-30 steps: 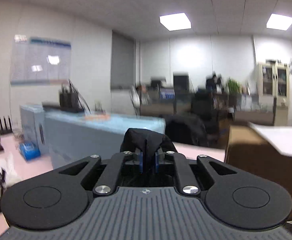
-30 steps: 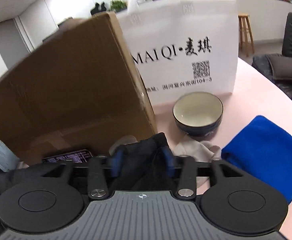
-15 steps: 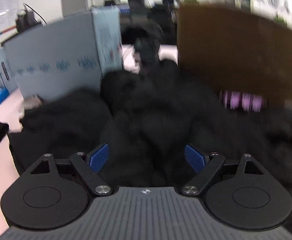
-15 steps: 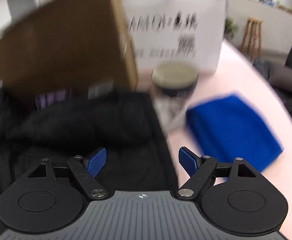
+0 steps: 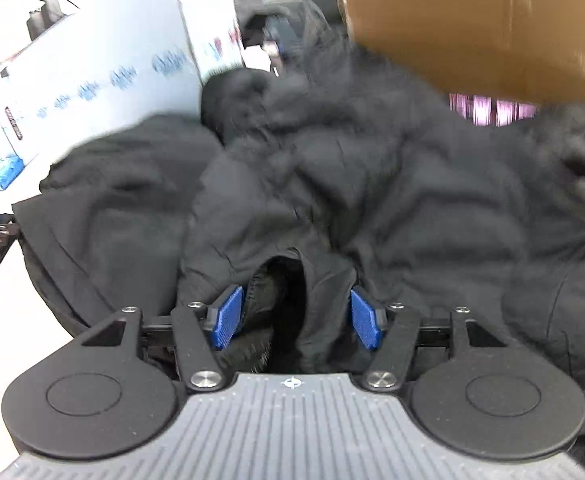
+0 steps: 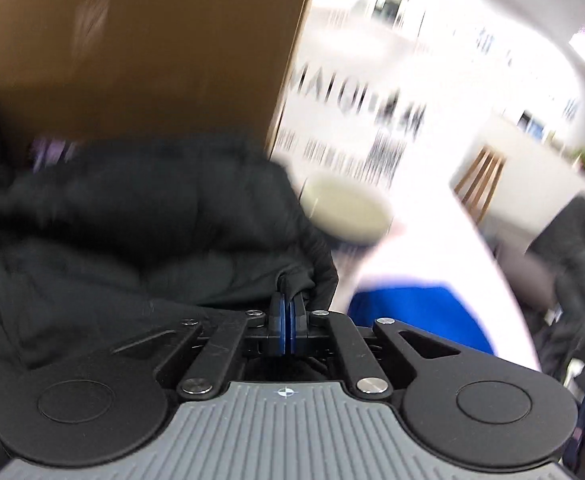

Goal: Fold clothes

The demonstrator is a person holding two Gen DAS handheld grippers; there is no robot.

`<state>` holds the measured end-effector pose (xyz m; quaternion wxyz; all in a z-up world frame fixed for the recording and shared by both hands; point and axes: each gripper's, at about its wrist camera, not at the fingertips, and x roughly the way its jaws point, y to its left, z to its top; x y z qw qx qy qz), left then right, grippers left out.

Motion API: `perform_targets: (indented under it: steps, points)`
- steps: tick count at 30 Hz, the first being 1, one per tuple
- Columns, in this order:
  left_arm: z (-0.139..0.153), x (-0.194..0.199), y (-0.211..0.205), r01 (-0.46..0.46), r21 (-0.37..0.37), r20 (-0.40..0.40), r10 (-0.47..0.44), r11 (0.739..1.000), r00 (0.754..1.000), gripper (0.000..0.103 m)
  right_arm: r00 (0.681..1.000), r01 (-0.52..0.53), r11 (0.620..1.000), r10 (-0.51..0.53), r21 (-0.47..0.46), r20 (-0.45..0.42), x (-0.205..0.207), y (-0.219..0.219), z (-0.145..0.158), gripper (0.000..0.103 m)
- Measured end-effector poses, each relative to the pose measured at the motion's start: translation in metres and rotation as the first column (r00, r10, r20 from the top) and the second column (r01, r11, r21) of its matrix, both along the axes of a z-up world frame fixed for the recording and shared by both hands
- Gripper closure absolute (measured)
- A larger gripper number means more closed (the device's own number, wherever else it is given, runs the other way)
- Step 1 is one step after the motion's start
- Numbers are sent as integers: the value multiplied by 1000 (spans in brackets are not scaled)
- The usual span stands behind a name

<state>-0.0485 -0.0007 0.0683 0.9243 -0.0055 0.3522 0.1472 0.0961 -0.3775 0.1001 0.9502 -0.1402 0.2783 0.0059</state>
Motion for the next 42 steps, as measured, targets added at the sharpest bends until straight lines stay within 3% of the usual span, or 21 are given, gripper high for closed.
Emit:
perform_targets:
  steps: [3, 5, 6, 7, 11, 15, 16, 17, 18, 19, 20, 21, 23, 24, 27, 30, 33, 35, 37, 39, 42]
  points:
    - [19, -21, 10, -16, -23, 47, 17, 1000, 999, 27, 999, 1, 999, 0, 39, -33, 23, 0, 0, 96]
    - [32, -43, 18, -37, -48, 58, 39, 998, 998, 24, 998, 11, 995, -5, 98, -62, 23, -6, 1, 74]
    - [40, -64, 26, -68, -77, 50, 72, 995, 996, 22, 998, 18, 991, -8, 136, -68, 19, -12, 3, 54]
    - [40, -66, 33, -79, -85, 46, 83, 993, 995, 22, 997, 24, 985, -12, 173, -75, 15, -17, 5, 48]
    - [40, -118, 49, -213, -199, -51, 207, 957, 977, 21, 999, 37, 975, -30, 220, -38, -24, -53, 22, 41]
    - [22, -166, 34, -313, -411, -176, 262, 857, 949, 21, 996, 58, 971, -42, 233, -75, -74, -91, 29, 39]
    - [21, -169, 32, -319, -427, -185, 264, 846, 947, 21, 994, 67, 970, -45, 232, -98, -88, -100, 28, 39]
    - [17, -175, 28, -338, -474, -210, 268, 813, 940, 21, 990, 82, 968, -52, 237, -129, -105, -111, 28, 39]
    - [10, -182, 23, -353, -556, -239, 262, 753, 935, 21, 985, 102, 963, -62, 251, -161, -120, -121, 26, 39]
    - [8, -184, 21, -356, -576, -247, 258, 736, 934, 21, 979, 124, 956, -74, 265, -191, -134, -130, 23, 39]
    - [-1, -185, 16, -351, -637, -264, 234, 686, 936, 21, 970, 151, 945, -85, 290, -229, -149, -140, 18, 39]
    - [-7, -184, 12, -342, -656, -257, 226, 673, 939, 22, 961, 177, 931, -93, 319, -262, -160, -147, 13, 38]
    - [-18, -181, -2, -348, -618, -267, 229, 705, 936, 32, 940, 228, 899, -104, 374, -324, -181, -159, 2, 39]
    - [-22, -180, -7, -351, -592, -273, 229, 726, 934, 54, 933, 237, 879, -87, 414, -349, -190, -163, -5, 39]
    - [-26, -179, -9, -359, -521, -268, 251, 774, 930, 93, 932, 187, 879, -17, 439, -363, -193, -156, -15, 38]
    - [-14, -185, -4, -333, -471, -208, 264, 817, 942, 97, 911, 157, 892, 35, 424, -411, -184, -138, -35, 40]
    - [13, -200, 7, -323, -400, -128, 296, 858, 946, 97, 893, 121, 916, 67, 382, -444, -181, -120, -49, 86]
    - [33, -214, 15, -330, -341, -78, 323, 880, 943, 98, 886, 33, 936, 135, 351, -443, -196, -104, -52, 95]
    - [43, -228, 26, -363, -299, -90, 352, 883, 931, 98, 872, -45, 947, 192, 317, -450, -218, -91, -49, 98]
    - [34, -241, 33, -418, -262, -193, 378, 870, 906, 98, 866, -79, 956, 206, 282, -455, -242, -87, -45, 98]
    - [6, -246, 20, -414, -225, -334, 330, 882, 883, 97, 870, -48, 966, 166, 256, -465, -270, -98, -38, 98]
